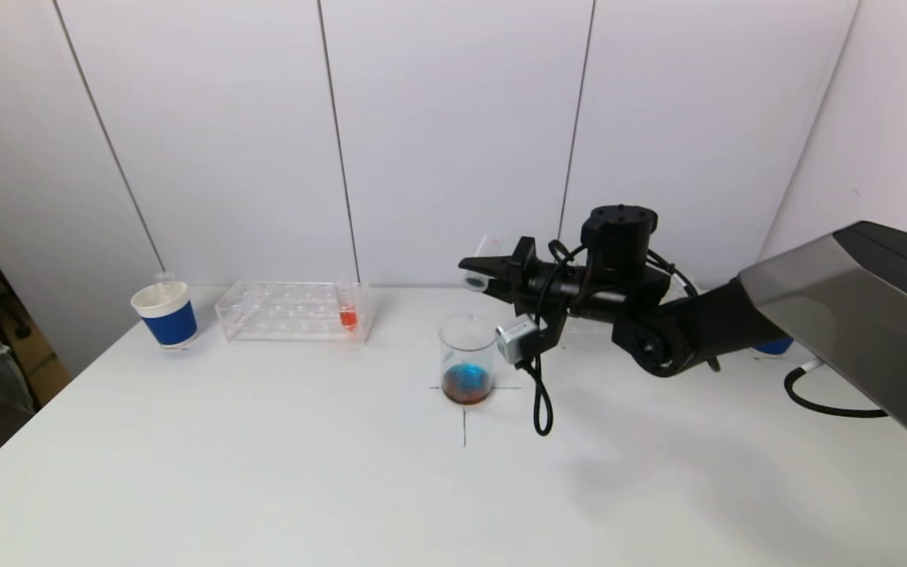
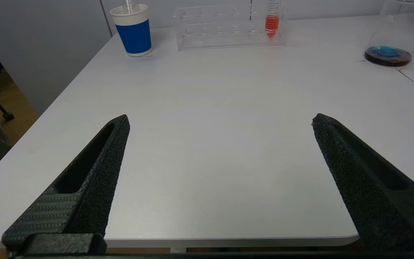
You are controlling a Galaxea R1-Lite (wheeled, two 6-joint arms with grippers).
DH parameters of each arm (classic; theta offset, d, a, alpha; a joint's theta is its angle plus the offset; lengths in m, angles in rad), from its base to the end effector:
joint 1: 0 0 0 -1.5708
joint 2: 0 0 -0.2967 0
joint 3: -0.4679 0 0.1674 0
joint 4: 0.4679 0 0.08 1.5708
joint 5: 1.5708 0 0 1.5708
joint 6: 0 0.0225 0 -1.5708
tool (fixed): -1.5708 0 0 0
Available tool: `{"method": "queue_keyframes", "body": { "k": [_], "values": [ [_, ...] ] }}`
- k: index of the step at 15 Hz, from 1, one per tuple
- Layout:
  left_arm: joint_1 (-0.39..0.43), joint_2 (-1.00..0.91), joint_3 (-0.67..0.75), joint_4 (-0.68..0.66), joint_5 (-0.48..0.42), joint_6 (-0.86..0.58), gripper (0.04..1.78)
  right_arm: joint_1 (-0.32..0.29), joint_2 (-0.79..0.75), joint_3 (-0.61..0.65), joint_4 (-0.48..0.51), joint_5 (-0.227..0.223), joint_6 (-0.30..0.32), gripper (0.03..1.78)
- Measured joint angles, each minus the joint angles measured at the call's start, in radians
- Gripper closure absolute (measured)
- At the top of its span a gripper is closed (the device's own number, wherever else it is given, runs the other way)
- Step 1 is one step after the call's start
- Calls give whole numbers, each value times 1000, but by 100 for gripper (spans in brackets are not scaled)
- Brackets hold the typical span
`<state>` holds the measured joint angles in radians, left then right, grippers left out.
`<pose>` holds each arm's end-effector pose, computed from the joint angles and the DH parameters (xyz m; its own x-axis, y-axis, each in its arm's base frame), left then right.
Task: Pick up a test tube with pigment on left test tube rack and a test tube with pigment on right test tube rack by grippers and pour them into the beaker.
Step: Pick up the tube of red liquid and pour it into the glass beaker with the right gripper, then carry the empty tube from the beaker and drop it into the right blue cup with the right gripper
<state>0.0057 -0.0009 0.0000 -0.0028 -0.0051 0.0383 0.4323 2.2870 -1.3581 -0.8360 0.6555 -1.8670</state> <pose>-0.0449 -0.0004 0.0757 1.0000 0.0006 0.0037 -0.0007 0.9993 0.0383 0.3957 0.1977 0.1403 0.4613 0.8842 -0.0735 0.1772 -0.1731 -0.9688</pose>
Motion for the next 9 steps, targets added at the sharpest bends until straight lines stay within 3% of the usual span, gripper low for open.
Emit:
{"method": "queue_keyframes", "body": {
  "k": [5,7,9],
  "values": [
    [0,0,0,0,-1,0,4,-3,-6,2,4,1,16,133],
    [0,0,0,0,0,0,4,-8,-14,5,-1,0,85,133],
    [0,0,0,0,-1,0,4,-9,-26,6,-21,-31,224,133]
  ]
}}
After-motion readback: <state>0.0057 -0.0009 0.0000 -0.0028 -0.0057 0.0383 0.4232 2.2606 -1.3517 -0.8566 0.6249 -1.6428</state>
